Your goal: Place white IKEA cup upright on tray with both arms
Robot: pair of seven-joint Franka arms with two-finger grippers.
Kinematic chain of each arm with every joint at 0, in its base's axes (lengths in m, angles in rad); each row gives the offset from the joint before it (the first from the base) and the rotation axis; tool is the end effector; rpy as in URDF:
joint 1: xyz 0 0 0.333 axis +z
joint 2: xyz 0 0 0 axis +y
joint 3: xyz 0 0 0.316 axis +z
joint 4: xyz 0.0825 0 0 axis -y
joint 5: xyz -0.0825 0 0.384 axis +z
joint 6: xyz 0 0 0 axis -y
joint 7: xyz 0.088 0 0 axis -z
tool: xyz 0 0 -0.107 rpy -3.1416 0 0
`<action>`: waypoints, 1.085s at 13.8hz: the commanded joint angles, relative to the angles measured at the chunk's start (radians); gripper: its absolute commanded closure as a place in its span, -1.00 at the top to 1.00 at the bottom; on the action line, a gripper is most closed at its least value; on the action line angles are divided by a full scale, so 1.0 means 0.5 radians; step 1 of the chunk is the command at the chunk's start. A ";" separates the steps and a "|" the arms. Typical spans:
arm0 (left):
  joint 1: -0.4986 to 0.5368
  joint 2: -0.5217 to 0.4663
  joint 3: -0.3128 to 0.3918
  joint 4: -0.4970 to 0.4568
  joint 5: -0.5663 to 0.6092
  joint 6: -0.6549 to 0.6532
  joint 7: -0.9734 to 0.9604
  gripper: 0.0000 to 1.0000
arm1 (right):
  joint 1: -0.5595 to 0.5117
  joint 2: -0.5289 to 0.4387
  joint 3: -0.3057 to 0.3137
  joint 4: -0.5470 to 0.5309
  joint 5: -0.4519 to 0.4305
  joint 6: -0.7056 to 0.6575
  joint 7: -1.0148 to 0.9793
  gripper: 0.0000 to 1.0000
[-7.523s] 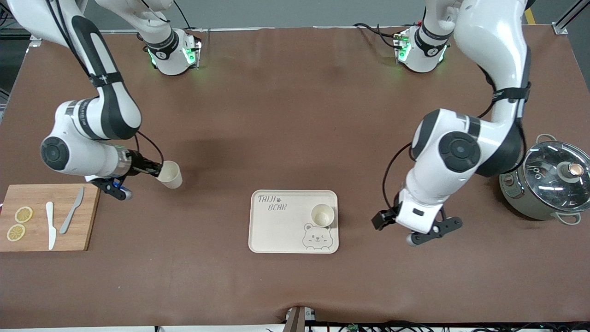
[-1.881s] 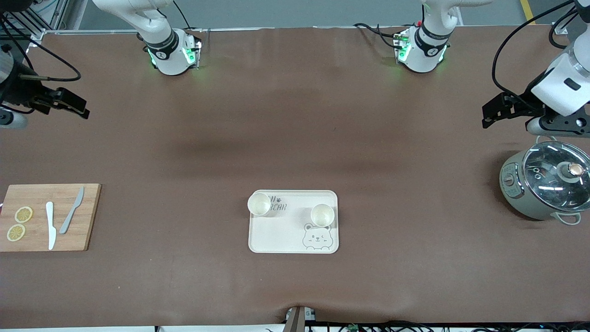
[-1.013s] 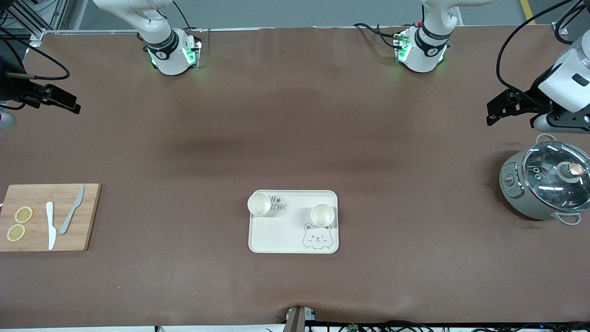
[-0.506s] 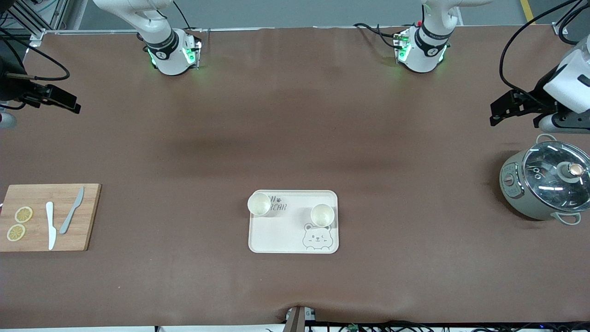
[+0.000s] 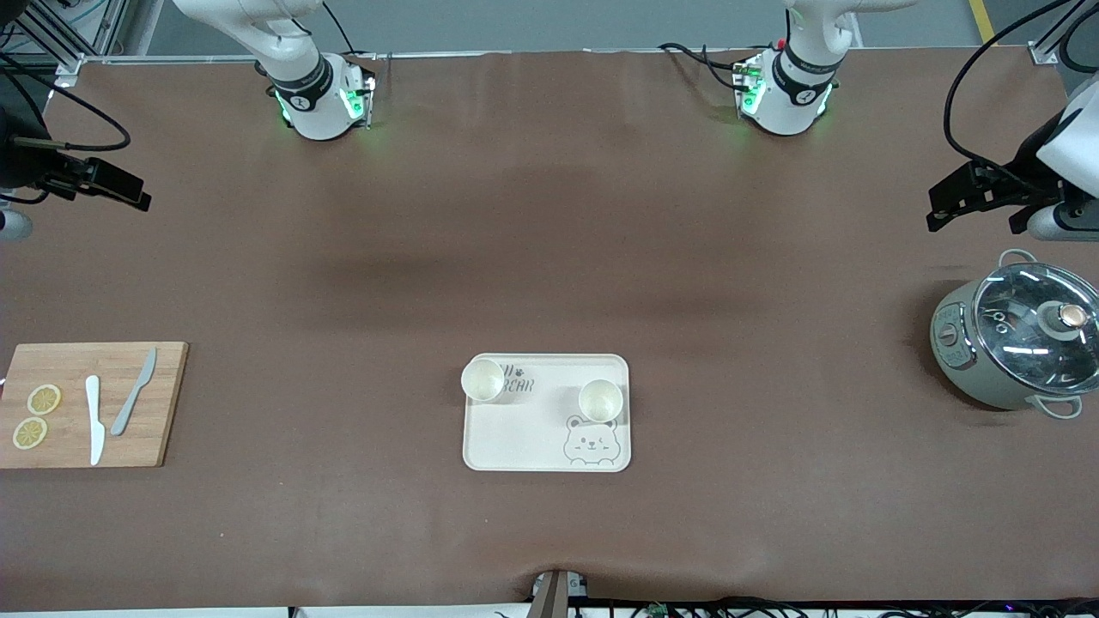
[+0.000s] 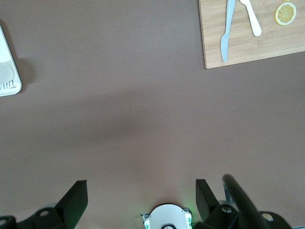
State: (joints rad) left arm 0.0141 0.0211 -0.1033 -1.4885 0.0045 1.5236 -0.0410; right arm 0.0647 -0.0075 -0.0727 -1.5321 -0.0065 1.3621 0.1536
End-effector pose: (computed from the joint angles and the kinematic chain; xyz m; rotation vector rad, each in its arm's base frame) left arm 0.5547 -0.0484 0.6473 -3.1392 0.0752 -0.0223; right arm 0.5294 -0.0052 0.6299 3.1034 -0.2525 -0.2522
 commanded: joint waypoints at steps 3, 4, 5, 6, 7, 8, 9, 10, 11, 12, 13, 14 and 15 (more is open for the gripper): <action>0.002 0.004 -0.011 0.029 0.022 -0.044 -0.001 1.00 | -0.022 0.018 0.023 0.039 -0.012 -0.027 0.021 1.00; 0.002 0.004 -0.014 0.029 0.019 -0.044 -0.028 1.00 | -0.028 0.018 0.023 0.039 -0.012 -0.030 0.021 1.00; -0.007 0.004 -0.020 0.029 0.006 -0.041 -0.059 1.00 | -0.031 0.018 0.023 0.039 -0.012 -0.034 0.021 1.00; -0.019 0.010 -0.030 0.029 0.018 -0.044 -0.096 1.00 | -0.034 0.021 0.023 0.039 -0.012 -0.034 0.021 1.00; -0.034 0.040 -0.036 0.029 0.022 -0.041 -0.132 1.00 | -0.034 0.027 0.023 0.039 -0.012 -0.034 0.021 1.00; -0.047 0.050 -0.036 0.029 0.022 -0.041 -0.151 1.00 | -0.046 0.027 0.023 0.039 -0.012 -0.037 0.021 1.00; -0.047 0.050 -0.036 0.029 0.025 -0.041 -0.151 1.00 | -0.056 0.027 0.026 0.039 -0.012 -0.040 0.021 1.00; -0.041 0.050 -0.033 0.029 0.028 -0.041 -0.151 1.00 | -0.053 0.027 0.026 0.039 -0.012 -0.040 0.021 1.00; -0.028 0.050 -0.027 0.032 0.028 -0.041 -0.145 1.00 | -0.050 0.027 0.026 0.039 -0.012 -0.034 0.021 1.00; -0.019 0.044 -0.024 0.032 0.028 -0.041 -0.145 1.00 | -0.050 0.027 0.026 0.039 -0.012 -0.037 0.018 1.00; -0.019 0.038 -0.014 0.032 0.028 -0.041 -0.145 1.00 | -0.053 0.027 0.026 0.039 -0.012 -0.040 0.021 1.00; -0.019 0.035 -0.008 0.032 0.031 -0.044 -0.142 1.00 | -0.059 0.030 0.026 0.039 -0.012 -0.040 0.021 1.00; -0.019 0.031 -0.011 0.041 0.049 -0.041 -0.142 1.00 | -0.059 0.030 0.026 0.039 -0.012 -0.040 0.021 1.00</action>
State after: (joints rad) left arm 0.0041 0.0440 -0.1074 -1.4859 0.0061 1.5192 -0.1069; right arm 0.0557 -0.0015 -0.0739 -1.5321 -0.0065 1.3575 0.1545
